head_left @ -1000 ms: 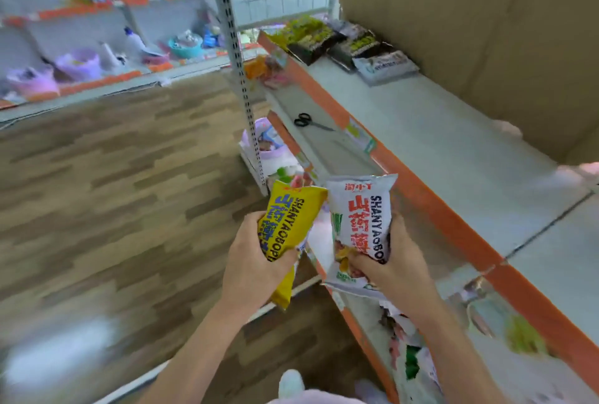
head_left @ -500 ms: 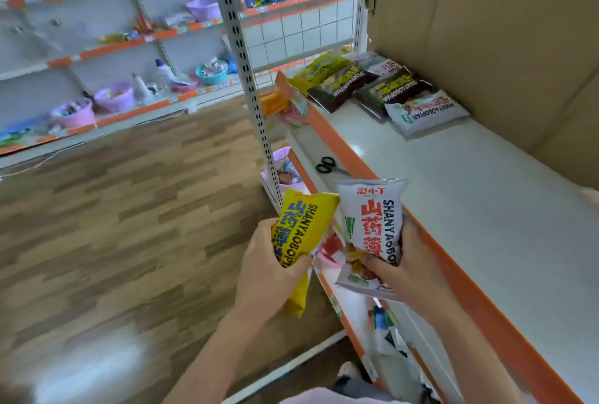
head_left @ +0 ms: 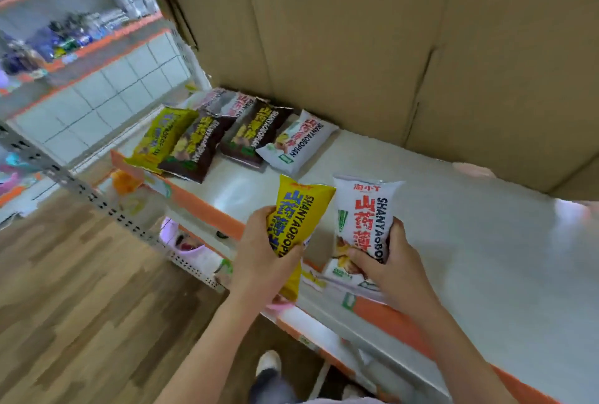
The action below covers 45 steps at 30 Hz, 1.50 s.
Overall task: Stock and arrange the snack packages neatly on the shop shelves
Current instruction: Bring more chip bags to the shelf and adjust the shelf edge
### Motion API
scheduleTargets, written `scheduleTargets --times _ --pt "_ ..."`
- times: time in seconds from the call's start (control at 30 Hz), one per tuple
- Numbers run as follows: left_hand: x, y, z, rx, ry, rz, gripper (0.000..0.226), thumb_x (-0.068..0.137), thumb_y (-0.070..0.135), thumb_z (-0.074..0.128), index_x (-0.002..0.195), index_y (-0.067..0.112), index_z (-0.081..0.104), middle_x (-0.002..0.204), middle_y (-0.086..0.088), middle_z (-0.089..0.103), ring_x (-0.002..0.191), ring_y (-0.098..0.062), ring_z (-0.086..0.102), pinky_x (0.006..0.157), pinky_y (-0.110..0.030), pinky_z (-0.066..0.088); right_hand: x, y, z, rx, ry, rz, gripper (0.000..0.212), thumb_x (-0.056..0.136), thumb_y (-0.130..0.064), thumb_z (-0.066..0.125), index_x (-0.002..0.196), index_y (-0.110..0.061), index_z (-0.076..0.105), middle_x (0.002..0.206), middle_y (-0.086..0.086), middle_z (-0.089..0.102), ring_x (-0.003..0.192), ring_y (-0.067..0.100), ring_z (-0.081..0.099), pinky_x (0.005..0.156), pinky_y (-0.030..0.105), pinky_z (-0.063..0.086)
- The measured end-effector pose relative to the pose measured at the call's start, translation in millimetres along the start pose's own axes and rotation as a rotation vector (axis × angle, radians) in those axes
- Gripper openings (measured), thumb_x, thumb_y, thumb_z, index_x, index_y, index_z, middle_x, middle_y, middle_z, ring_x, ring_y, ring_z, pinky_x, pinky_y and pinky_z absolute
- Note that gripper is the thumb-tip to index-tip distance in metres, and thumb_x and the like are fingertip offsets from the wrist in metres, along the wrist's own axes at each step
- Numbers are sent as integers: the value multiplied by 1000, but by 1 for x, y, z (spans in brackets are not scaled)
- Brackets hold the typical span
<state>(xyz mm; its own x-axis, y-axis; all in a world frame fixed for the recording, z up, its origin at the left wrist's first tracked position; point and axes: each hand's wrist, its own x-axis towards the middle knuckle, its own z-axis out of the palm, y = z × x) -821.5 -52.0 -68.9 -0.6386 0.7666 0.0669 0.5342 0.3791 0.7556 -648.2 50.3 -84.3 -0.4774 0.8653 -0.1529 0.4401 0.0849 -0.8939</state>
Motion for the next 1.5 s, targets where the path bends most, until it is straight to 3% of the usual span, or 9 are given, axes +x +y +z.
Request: scheduleTargets --times 0.1,0.2,0.37,0.53,0.7,0.9,1.07,1.27,1.5 --pt "36 -9 6 -18 -167 54 59 69 28 75 115 34 38 104 7 56 84 0 56 67 -21 45 11 0 18 -96 121 101 51 70 -50 72 101 -26 39 96 -11 62 79 6 61 64 25 48" --pt "68 -19 6 121 -266 176 70 67 40 73 125 28 35 109 4 49 96 -15 56 77 -32 47 25 -10 42 -316 219 142 65 66 -67 63 107 -24 37 106 -3 62 94 22 62 65 28 40" --pt "110 -35 0 255 -269 333 81 65 57 67 129 17 38 99 -3 43 99 -30 49 81 -37 40 44 -23 64 -558 330 181 90 63 -84 41 128 -22 34 123 -2 55 109 21 57 68 29 37" --pt "125 -44 -1 362 -336 519 101 62 76 30 142 15 26 115 -6 42 109 -25 39 88 -37 34 43 -32 78 -543 382 214 85 72 -75 44 138 -23 30 129 0 47 119 21 47 82 30 39" --pt "134 -48 -11 226 -512 612 100 67 61 44 148 12 12 120 -8 42 112 -24 39 92 -34 34 41 -46 92 -480 442 325 80 78 -58 59 138 -12 32 129 9 46 120 26 44 94 36 39" --pt "159 -69 -41 69 -257 666 89 67 21 77 142 14 30 110 -12 46 100 -27 44 74 -30 36 46 -68 135 -297 462 156 63 80 -38 67 132 -12 41 123 8 49 115 23 46 89 23 34" --pt "184 -102 -66 208 14 576 66 82 25 68 136 -1 42 129 -31 41 120 -46 41 98 -54 38 74 -81 174 -451 311 40 66 85 -47 54 137 -13 32 122 6 43 114 19 40 92 27 33" --pt "179 -111 -64 402 -116 657 70 95 50 18 146 2 12 155 -13 9 144 -29 4 117 -41 3 97 -91 188 -781 333 62 78 83 -69 19 133 -11 34 114 5 42 105 22 42 78 31 37" --pt "160 -129 -64 501 -252 939 65 97 45 25 146 2 23 155 -11 16 144 -26 11 116 -44 13 114 -95 181 -795 236 87 90 77 -72 18 140 -8 28 123 10 41 112 28 43 85 40 41"
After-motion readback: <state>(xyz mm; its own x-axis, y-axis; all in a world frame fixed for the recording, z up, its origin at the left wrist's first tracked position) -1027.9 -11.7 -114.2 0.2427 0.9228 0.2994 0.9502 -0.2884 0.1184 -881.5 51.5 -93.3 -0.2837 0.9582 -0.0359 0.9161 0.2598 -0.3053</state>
